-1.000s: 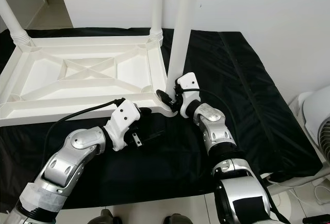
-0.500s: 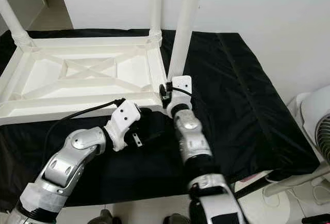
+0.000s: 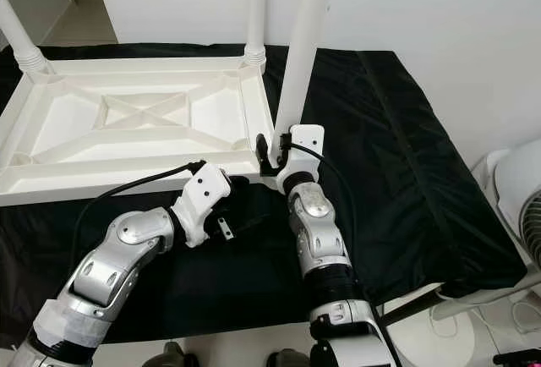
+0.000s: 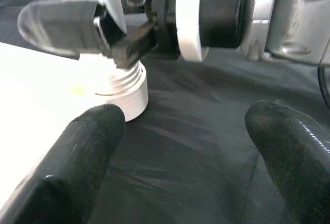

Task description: Building children table

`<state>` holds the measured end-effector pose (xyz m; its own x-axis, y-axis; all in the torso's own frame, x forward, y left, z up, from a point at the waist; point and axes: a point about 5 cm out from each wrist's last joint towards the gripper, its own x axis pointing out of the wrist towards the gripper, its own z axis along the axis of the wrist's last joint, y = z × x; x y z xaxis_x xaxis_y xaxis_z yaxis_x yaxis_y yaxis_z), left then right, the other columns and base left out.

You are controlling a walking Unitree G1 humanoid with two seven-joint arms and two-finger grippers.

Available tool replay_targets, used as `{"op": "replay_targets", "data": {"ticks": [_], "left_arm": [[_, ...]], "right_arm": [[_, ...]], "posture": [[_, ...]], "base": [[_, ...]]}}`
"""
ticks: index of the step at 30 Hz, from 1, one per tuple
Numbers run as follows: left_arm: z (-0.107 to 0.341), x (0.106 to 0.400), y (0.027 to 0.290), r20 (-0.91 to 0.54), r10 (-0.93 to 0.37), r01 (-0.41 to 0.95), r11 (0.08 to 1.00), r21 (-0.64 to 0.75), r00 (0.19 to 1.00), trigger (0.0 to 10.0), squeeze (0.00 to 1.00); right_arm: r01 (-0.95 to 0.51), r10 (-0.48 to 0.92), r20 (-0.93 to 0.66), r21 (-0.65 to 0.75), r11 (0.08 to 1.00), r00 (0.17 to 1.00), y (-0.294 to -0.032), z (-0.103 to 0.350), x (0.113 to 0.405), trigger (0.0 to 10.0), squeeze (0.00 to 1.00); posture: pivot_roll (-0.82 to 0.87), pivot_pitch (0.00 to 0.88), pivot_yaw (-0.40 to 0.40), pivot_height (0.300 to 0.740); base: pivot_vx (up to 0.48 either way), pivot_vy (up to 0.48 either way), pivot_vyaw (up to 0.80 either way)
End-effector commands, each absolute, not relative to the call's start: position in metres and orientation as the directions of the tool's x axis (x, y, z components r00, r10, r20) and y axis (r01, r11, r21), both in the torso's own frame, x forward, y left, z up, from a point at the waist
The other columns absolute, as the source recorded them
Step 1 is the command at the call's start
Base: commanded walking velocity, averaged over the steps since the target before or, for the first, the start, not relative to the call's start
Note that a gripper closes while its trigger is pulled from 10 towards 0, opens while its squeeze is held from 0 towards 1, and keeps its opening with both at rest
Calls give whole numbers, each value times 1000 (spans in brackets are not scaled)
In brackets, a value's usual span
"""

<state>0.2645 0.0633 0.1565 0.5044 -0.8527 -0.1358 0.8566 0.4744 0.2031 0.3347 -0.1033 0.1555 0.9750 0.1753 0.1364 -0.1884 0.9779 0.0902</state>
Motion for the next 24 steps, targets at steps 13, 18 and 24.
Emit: {"op": "replay_targets", "data": {"ticks": [13,18,24], "left_arm": [[162,281,77,-78,-738,733,643,220,671,10000,0],[167,285,86,-28,-682,671,711,210,731,10000,0],[169,293,102,-4,-585,573,793,208,811,10000,0]], "right_arm": [[-178,171,156,34,983,973,-118,146,295,10000,0],[-209,193,188,70,975,963,-124,144,277,10000,0],[-276,263,165,57,960,950,-128,135,257,0,0]], "posture": [[-44,91,-10,740],[-44,107,-5,740],[-49,117,-1,740]], "base": [[0,0,0],[0,0,0],[0,0,0]]}}
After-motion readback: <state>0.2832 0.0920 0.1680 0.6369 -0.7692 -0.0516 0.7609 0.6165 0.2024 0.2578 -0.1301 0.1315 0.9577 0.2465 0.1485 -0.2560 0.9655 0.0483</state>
